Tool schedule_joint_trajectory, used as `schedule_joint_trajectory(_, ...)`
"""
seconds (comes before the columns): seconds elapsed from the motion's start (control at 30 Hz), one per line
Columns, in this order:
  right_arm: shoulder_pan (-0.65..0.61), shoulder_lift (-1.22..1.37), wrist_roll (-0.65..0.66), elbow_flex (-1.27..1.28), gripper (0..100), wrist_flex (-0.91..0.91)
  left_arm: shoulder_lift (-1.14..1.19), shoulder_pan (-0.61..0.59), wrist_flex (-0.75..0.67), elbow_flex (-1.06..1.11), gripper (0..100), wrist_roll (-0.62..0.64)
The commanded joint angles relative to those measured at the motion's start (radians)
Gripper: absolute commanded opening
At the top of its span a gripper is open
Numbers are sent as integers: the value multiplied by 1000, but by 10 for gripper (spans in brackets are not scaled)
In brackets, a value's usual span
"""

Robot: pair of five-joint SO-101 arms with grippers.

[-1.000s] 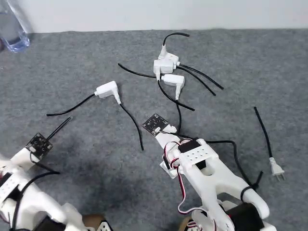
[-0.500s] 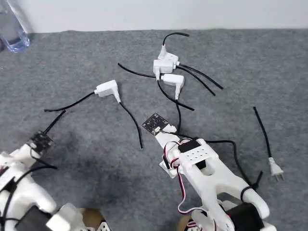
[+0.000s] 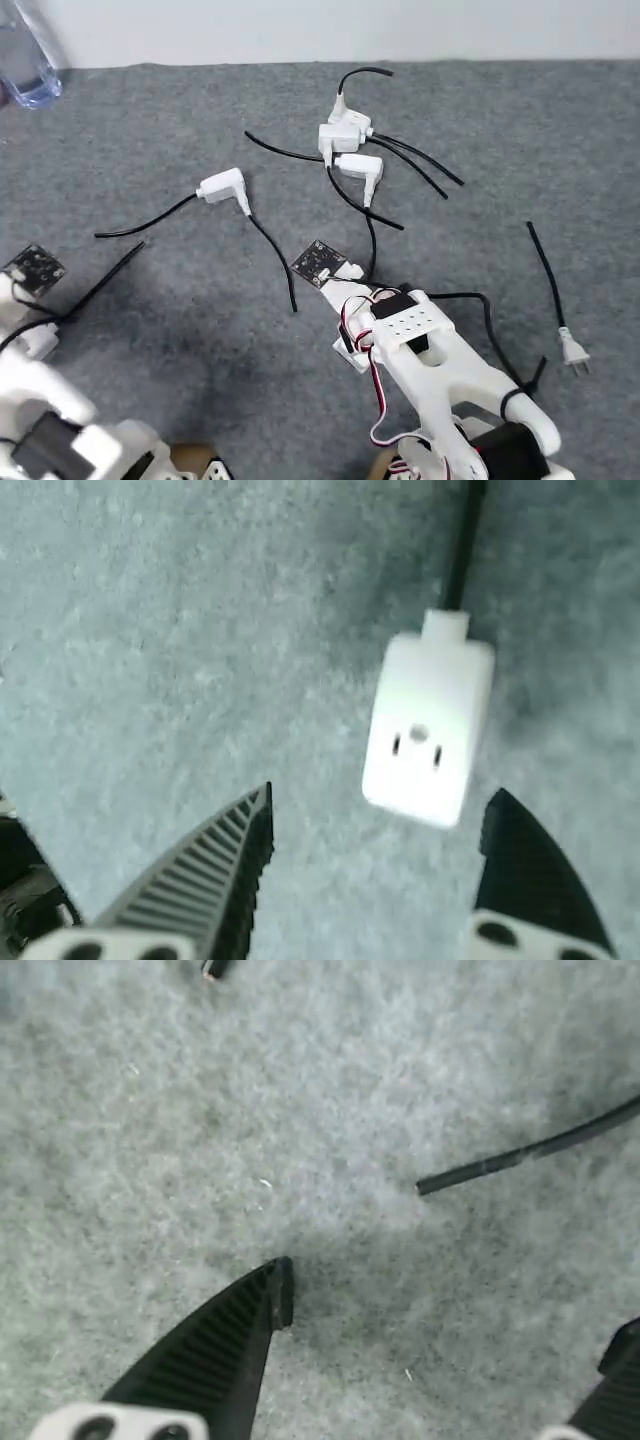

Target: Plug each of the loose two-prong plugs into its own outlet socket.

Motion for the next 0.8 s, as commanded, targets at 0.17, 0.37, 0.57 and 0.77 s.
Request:
schedule_joint_trajectory(0.17, 7, -22, 11, 5, 457, -21, 123, 46, -63, -44, 316, 57)
schedule_joint_trajectory(0.37, 7, -22, 11, 5, 457, -24, 150, 38, -115, -42, 300, 55)
schedule_joint_trajectory(0.57, 7, -22, 11, 5, 457, -24, 175, 43, -114, -42, 135, 55)
schedule_joint_trajectory(0.77, 7, -22, 11, 5, 457, -24, 173, 38, -104, -35, 13, 55)
